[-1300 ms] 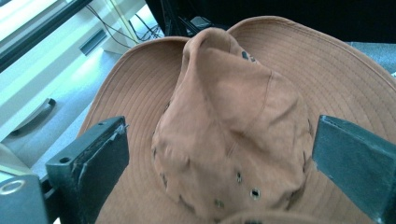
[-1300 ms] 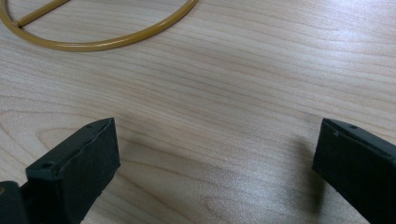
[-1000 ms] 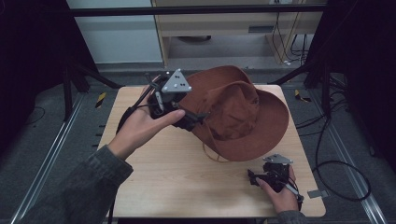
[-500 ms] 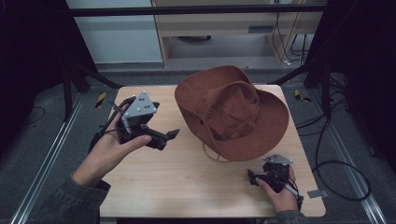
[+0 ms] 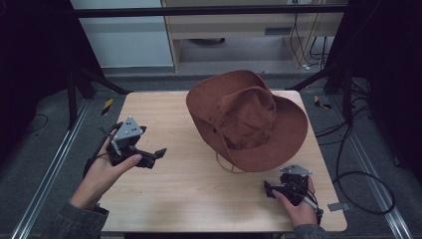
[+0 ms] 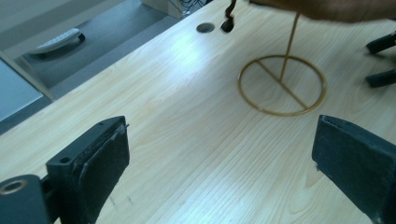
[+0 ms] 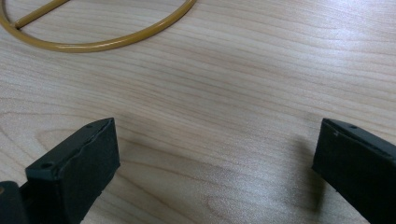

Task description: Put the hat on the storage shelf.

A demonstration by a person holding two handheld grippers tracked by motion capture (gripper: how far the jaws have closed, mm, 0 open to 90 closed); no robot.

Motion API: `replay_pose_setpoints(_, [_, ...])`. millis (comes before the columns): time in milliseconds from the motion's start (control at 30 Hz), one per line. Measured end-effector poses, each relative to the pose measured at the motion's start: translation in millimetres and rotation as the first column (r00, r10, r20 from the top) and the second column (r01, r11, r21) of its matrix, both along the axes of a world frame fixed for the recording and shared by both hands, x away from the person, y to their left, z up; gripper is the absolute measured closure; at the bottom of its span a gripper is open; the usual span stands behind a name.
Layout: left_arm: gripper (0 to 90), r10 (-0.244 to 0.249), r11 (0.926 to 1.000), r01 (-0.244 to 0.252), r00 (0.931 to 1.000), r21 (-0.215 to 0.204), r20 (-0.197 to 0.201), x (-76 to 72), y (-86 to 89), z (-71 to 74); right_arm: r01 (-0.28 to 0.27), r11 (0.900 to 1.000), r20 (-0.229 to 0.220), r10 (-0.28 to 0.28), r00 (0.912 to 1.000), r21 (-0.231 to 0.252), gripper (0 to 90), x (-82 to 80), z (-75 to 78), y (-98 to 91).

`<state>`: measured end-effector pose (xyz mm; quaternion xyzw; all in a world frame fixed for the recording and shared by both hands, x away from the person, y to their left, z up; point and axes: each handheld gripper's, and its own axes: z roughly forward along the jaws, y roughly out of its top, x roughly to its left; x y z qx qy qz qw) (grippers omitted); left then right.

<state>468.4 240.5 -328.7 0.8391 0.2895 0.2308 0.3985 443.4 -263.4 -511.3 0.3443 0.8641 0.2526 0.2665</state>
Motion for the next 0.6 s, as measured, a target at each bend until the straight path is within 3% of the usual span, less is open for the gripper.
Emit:
replay_pose_setpoints(200, [3.6, -0.014, 0.9998, 0.014, 0.9998, 0.016, 0.014, 2.5, 8.6, -25.3, 0.000, 1.0000, 0.000, 0.000, 1.0000, -0.001, 0.6, -0.2, 0.0, 0.0])
replay_pose_setpoints(267, [3.7, -0.007, 1.0000, 0.007, 1.0000, -0.004, -0.002, 4.8, 11.0, -34.0, 0.001, 1.0000, 0.000, -0.001, 1.0000, -0.001, 0.5, -0.2, 0.0, 0.0])
replay_pose_setpoints(600, [3.7, 0.038, 0.9986, -0.036, 0.9972, 0.038, -0.065, 14.6, 15.9, -77.3, 0.000, 1.0000, 0.001, 0.000, 1.0000, -0.001, 0.6, -0.3, 0.0, 0.1])
